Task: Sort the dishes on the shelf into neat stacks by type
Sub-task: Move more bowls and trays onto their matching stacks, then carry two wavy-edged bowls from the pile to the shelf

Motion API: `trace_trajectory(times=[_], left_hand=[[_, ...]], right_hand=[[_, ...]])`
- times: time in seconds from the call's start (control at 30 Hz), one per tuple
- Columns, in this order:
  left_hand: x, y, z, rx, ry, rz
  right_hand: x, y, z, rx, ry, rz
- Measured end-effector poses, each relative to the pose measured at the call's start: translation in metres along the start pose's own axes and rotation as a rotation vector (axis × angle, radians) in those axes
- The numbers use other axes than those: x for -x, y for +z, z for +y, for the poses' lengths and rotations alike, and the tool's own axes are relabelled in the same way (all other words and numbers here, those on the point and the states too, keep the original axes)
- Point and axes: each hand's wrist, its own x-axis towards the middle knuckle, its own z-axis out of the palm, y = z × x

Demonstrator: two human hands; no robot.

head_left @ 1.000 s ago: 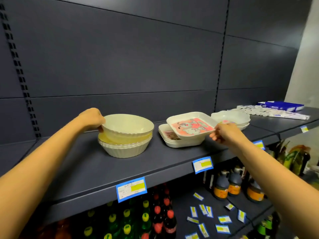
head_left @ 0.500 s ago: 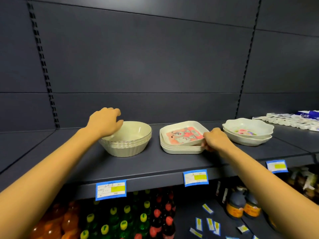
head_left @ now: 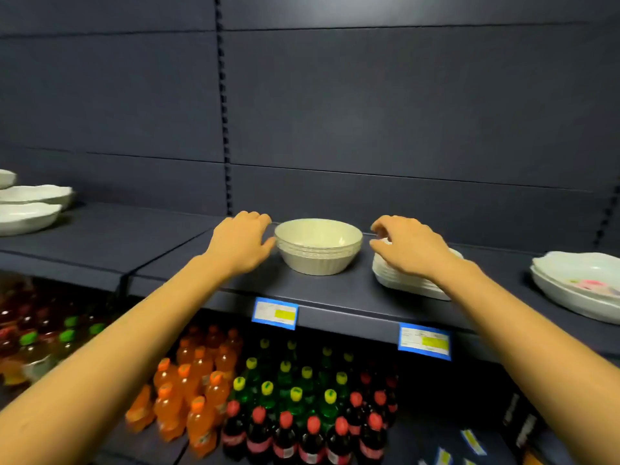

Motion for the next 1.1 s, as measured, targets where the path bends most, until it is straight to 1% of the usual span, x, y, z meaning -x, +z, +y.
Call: trace_trajectory(times=[0.1,0.2,0.3,0.43,0.57,0.73,0.93,1.1], left_hand=[[0.025,-0.009,-0.032,-0.059,-0.102,-0.012],[0.049,-0.018,-0.065,-0.111,-0.197,-0.032],[0.071,-0.025,-0.097,-0.131,-0.272,-0.039],[0.088,-0.026,-0.137,-0.143,-0.338,-0.058],[0.099,-0.027,-0.187,-0.161,-0.371,-0.068],[0.11,-0.03,-0.268,-0.189,-0.367,-0.098],[0.134,-0.029,-0.366,-0.21,-0.404,-0.132],[0.15,-0.031,-0.433,-0.18,-0.433,-0.129]], right_hand=[[-0.01,0.013,-0.044,-0.048,-0.168,-0.004],[-0.018,0.03,-0.087,-0.083,-0.306,-0.047],[-0.022,0.044,-0.127,-0.105,-0.408,-0.088],[-0.031,0.056,-0.173,-0.085,-0.495,-0.132],[-0.046,0.069,-0.231,-0.111,-0.542,-0.154],[-0.059,0.094,-0.322,-0.145,-0.57,-0.189],[-0.071,0.124,-0.422,-0.164,-0.567,-0.205],[-0.086,0.143,-0.488,-0.151,-0.552,-0.235]])
